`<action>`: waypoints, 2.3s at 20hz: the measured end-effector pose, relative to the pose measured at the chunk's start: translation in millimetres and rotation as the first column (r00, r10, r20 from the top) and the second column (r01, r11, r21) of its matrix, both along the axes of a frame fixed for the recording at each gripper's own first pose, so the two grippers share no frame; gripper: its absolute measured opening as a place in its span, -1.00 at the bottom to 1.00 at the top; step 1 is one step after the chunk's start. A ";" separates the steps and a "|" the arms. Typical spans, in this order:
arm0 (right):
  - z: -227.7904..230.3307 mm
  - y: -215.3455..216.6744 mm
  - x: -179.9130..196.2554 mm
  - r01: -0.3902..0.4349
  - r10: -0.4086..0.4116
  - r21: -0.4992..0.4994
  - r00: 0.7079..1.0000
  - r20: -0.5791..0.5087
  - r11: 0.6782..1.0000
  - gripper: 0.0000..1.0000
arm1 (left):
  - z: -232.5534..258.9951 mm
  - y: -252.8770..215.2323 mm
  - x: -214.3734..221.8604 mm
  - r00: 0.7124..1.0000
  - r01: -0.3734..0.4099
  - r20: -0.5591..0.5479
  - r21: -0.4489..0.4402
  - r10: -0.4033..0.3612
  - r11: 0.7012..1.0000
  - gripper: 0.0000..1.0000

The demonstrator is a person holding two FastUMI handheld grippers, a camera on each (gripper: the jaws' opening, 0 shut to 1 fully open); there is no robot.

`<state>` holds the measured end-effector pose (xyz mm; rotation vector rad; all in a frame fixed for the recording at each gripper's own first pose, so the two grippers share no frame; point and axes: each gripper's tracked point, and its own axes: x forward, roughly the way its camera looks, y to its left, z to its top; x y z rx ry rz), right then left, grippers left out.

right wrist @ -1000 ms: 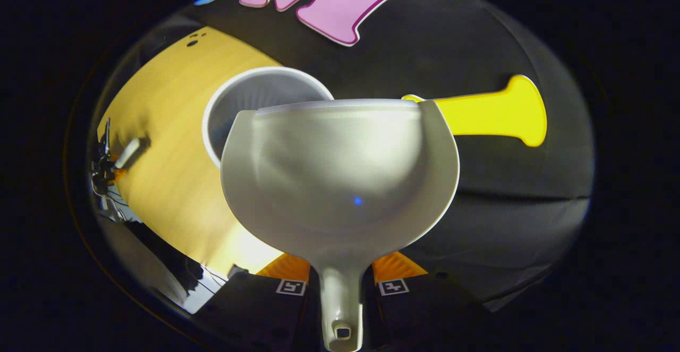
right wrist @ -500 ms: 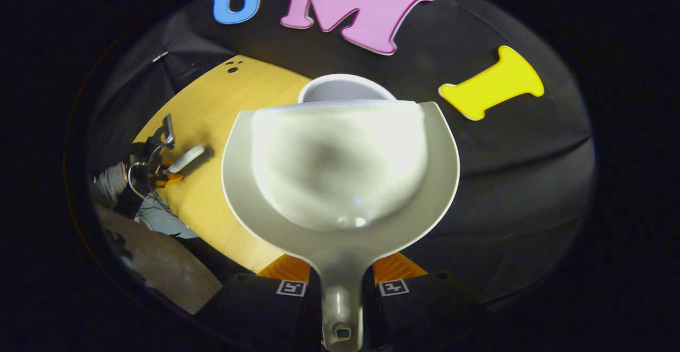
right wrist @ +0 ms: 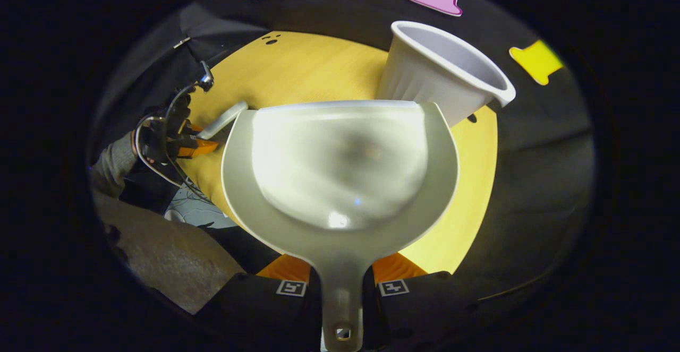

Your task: Pick up the small broom and dustpan from the desktop, sweep the trash into the dustpan with the broom, and then empty the trash into the garbage bin.

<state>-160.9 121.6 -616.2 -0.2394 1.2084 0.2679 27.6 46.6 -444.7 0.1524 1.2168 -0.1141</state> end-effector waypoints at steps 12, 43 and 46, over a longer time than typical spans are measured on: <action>-131.2 36.9 -3.3 0.166 -0.162 0.056 0.984 -0.067 0.985 -0.31 | 0.2 4.2 0.6 1.000 -0.006 0.003 0.067 0.006 0.998 -0.51; -61.3 45.0 -16.4 0.203 -0.223 0.161 0.968 0.114 0.966 -0.10 | 85.6 7.4 -10.2 0.982 -0.060 0.185 0.109 0.039 0.992 -0.17; 4.1 36.5 -1.6 0.158 -0.205 0.175 0.933 0.296 0.972 -0.07 | 151.5 -17.6 9.6 0.916 -0.110 0.389 0.004 0.100 0.994 -0.17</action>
